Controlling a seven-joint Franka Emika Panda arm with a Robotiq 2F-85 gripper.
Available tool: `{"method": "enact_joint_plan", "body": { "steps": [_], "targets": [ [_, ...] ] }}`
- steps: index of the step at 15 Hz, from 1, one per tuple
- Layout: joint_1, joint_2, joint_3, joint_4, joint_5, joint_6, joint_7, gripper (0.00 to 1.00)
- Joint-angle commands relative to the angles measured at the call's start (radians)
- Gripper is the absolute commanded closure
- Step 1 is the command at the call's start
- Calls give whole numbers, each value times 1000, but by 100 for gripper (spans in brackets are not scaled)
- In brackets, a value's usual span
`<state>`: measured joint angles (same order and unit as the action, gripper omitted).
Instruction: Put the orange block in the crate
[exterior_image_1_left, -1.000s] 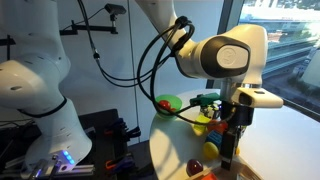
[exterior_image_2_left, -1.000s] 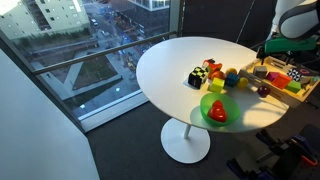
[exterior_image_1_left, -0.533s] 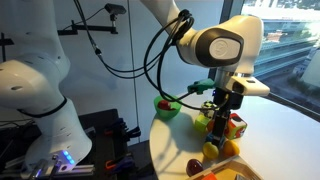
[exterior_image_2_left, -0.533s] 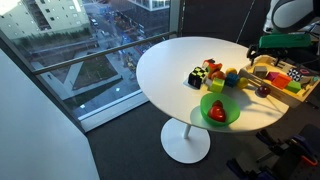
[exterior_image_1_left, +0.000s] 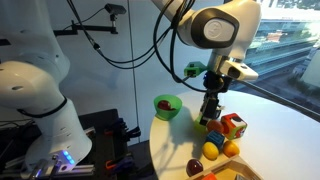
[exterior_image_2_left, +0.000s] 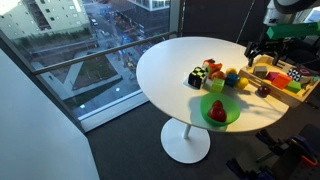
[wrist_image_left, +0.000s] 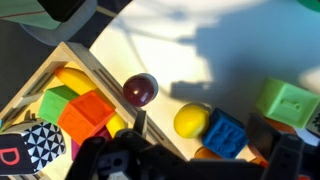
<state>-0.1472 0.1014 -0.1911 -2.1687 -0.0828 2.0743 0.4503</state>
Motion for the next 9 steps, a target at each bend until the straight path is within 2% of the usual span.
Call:
{"method": "enact_joint_plan", "body": {
  "steps": [1,4,9],
  "targets": [
    [-3,-51,16,23,55,-116,-137,0],
    [1,-79,28,46,95,-211,-218,0],
    [19,-118,57,94,110,-331,-269,0]
  ]
}}
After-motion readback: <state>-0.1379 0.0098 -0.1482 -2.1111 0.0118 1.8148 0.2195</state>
